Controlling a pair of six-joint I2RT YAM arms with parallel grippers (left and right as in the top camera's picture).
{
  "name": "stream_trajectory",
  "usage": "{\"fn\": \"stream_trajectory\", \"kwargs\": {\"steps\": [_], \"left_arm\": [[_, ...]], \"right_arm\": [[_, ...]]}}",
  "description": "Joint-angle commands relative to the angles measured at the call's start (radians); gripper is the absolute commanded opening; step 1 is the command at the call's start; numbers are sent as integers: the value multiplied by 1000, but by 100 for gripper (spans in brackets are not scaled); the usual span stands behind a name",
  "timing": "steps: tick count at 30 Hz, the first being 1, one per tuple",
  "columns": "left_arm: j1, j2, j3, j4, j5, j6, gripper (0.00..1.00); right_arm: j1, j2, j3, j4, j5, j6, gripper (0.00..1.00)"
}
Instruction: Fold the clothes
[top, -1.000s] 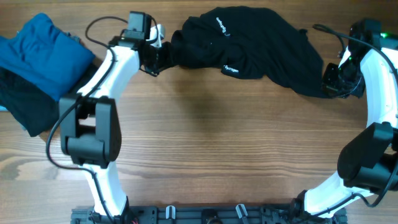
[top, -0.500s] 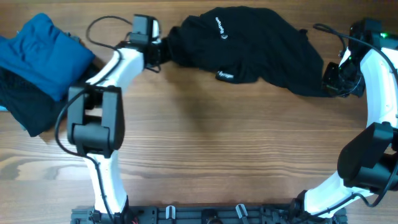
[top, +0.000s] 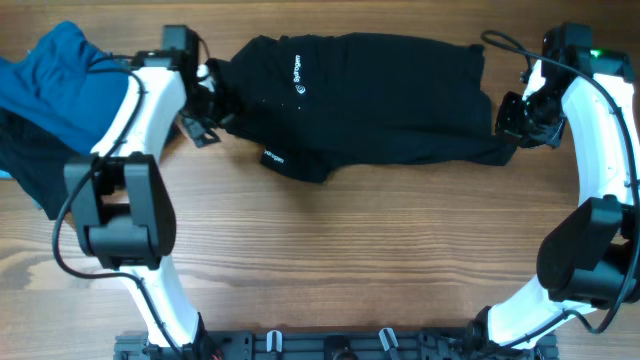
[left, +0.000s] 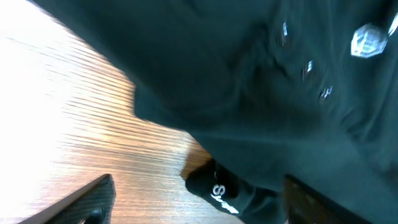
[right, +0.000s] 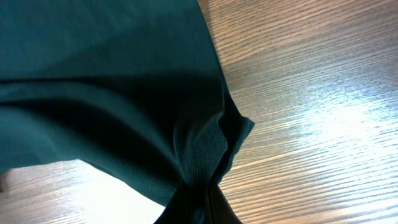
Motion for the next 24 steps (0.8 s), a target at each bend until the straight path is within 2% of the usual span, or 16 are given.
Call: {"fn": "stream_trajectory", "kwargs": {"steps": [1, 3, 7, 8, 9, 11, 13, 18, 21, 24], "left_arm": [[-89, -4, -90, 48, -43, 53, 79], [-134, -4, -145, 108, -45, 53, 69], [-193, -4, -217, 200, -45, 48, 63], [-208, -4, -223, 204, -45, 49, 39], [-214, -4, -223, 193, -46, 49, 6], [-205, -6, -223, 127, -54, 50, 4], [-130, -54, -223, -56, -53, 61, 4], [45, -241, -223, -330, -49, 140, 4], [61, -304, -223, -473, -50, 195, 4], [61, -338, -223, -546, -58, 208, 4]], "right_arm": [[-1, 0, -8, -2, -11, 4, 7], [-1, 0, -8, -3, -11, 4, 8], [-1, 0, -8, -2, -11, 5, 8], [-1, 0, -8, -6, 1, 4, 8], [-1, 0, -8, -16, 29, 5, 8], [-6, 0, -8, -56, 115, 8, 8], [-19, 0, -35, -85, 128, 6, 8], [-21, 0, -323, -55, 105, 47, 4], [-21, -2, -463, 21, 105, 122, 4], [-25, -24, -504, 43, 109, 159, 4]]}}
